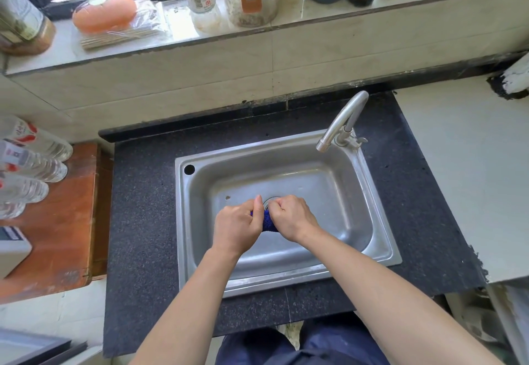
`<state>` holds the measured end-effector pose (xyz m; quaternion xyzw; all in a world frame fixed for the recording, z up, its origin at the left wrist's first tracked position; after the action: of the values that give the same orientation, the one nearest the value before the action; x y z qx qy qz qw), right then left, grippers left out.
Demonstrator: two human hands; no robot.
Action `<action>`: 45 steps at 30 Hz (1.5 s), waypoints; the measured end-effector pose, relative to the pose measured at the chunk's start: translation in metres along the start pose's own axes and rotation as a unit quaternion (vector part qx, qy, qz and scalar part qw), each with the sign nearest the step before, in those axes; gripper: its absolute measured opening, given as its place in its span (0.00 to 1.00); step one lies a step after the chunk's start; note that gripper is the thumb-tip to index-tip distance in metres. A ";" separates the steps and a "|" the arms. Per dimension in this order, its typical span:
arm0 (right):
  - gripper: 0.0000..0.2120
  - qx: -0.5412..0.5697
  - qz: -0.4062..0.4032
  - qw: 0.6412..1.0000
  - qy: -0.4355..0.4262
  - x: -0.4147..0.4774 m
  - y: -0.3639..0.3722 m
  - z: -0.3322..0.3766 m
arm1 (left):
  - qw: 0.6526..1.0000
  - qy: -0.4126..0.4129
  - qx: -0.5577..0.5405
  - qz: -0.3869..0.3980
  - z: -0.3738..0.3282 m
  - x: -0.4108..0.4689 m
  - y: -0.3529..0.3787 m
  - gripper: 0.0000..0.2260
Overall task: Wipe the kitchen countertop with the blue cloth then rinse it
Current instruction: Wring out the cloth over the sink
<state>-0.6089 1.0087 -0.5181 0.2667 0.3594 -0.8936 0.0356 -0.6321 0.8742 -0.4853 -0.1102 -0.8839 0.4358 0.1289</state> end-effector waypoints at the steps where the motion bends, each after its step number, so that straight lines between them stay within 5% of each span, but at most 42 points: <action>1: 0.18 0.001 -0.001 1.000 -0.003 0.000 0.000 0.001 | 1.000 -0.006 -0.002 -0.008 0.001 0.000 -0.002 0.21; 8: 0.21 0.029 -0.078 0.996 -0.019 -0.005 -0.019 0.015 | 0.998 -0.037 -0.028 -0.049 0.011 0.009 -0.025 0.19; 11: 0.17 0.039 -0.089 0.994 -0.051 -0.007 -0.029 0.024 | 0.989 -0.113 -0.090 -0.028 0.023 0.022 -0.042 0.16; 15: 0.10 0.070 -0.064 0.990 -0.103 -0.013 -0.043 0.038 | 0.916 -0.274 -0.292 -0.001 0.038 0.033 -0.057 0.15; 17: 0.18 0.071 -0.049 0.990 -0.116 -0.019 -0.050 0.045 | 0.862 -0.310 -0.402 0.008 0.035 0.036 -0.065 0.14; 20: 0.29 0.045 0.002 0.989 -0.138 -0.030 -0.058 0.057 | 0.826 -0.308 -0.472 0.018 0.020 0.041 -0.081 0.13; 23: 0.23 0.032 0.043 0.984 -0.171 -0.042 -0.061 0.074 | 0.820 -0.270 -0.505 0.013 -0.001 0.051 -0.100 0.18; 28: 0.04 0.123 -0.025 0.970 -0.207 -0.057 -0.097 0.097 | 0.859 -0.193 -0.473 -0.021 -0.027 0.062 -0.140 0.13; 31: 0.03 0.105 -0.119 0.955 -0.252 -0.060 -0.124 0.109 | 0.898 -0.141 -0.415 -0.027 -0.045 0.054 -0.153 0.20; 34: 0.04 0.145 -0.194 0.940 -0.242 -0.062 -0.153 0.113 | 0.933 -0.124 -0.333 -0.054 -0.056 0.042 -0.161 0.15; 37: 0.08 0.216 -0.159 0.939 -0.217 -0.061 -0.184 0.099 | 0.925 -0.140 -0.345 -0.075 -0.062 0.030 -0.162 0.13; 40: 0.07 0.171 -0.070 0.948 -0.259 -0.065 -0.199 0.092 | 0.939 -0.142 -0.298 -0.094 -0.075 0.022 -0.157 0.13; 45: 0.13 0.105 0.096 0.929 -0.340 -0.083 -0.192 0.095 | 0.961 -0.139 -0.217 -0.101 -0.116 0.002 -0.144 0.32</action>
<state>-0.6293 1.0769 -0.3000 -0.0182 0.2022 -0.9558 0.2129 -0.6087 0.8750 -0.3021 0.0158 -0.9731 0.2290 0.0206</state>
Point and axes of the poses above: each hand's wrist, its own x-axis towards the middle knuckle, its own y-axis out of the palm, z = x × y, the point moved 6 cm from there along x, towards the middle knuckle, and after that the axes turned 4 degrees about -x, right-handed, at the moved point
